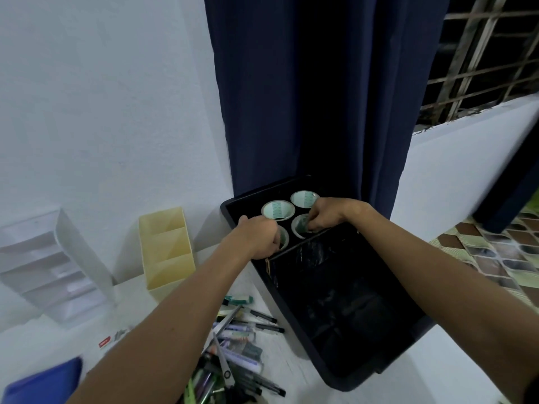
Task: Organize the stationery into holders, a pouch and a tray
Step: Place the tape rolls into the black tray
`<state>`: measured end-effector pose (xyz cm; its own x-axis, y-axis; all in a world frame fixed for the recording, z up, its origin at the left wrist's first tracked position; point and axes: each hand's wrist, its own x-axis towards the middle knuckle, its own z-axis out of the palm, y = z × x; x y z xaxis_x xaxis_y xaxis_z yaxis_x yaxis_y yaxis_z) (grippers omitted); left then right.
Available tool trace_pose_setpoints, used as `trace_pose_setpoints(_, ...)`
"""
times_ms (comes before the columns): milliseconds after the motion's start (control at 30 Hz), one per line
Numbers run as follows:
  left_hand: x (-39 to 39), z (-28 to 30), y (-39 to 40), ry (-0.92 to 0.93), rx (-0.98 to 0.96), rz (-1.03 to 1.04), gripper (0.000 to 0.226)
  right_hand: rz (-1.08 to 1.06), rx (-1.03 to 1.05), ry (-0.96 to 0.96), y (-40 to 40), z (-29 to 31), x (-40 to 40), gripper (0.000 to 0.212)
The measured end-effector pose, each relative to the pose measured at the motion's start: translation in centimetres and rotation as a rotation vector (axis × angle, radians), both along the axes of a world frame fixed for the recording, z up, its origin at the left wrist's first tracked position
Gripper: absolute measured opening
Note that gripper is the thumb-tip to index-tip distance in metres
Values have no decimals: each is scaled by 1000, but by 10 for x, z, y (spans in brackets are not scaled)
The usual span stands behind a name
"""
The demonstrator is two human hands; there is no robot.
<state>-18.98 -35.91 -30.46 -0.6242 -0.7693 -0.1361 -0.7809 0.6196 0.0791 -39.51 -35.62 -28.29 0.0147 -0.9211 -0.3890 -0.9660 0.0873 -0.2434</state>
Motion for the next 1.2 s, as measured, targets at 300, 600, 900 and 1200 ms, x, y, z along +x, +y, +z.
trace_pose_setpoints(300,17,9,26,141,164,101,46,68,-60,-26,28,-6,-20,88)
trace_pose_setpoints(600,1,-11,48,97,-67,245,12,165,-399,180,35,-38,-32,51)
trace_pose_setpoints(900,-5,-17,52,166,-161,311,29,145,-491,193,39,-54,-36,45)
trace_pose_setpoints(1200,-12,-1,38,-57,-43,241,24,183,-328,243,25,-44,-29,44)
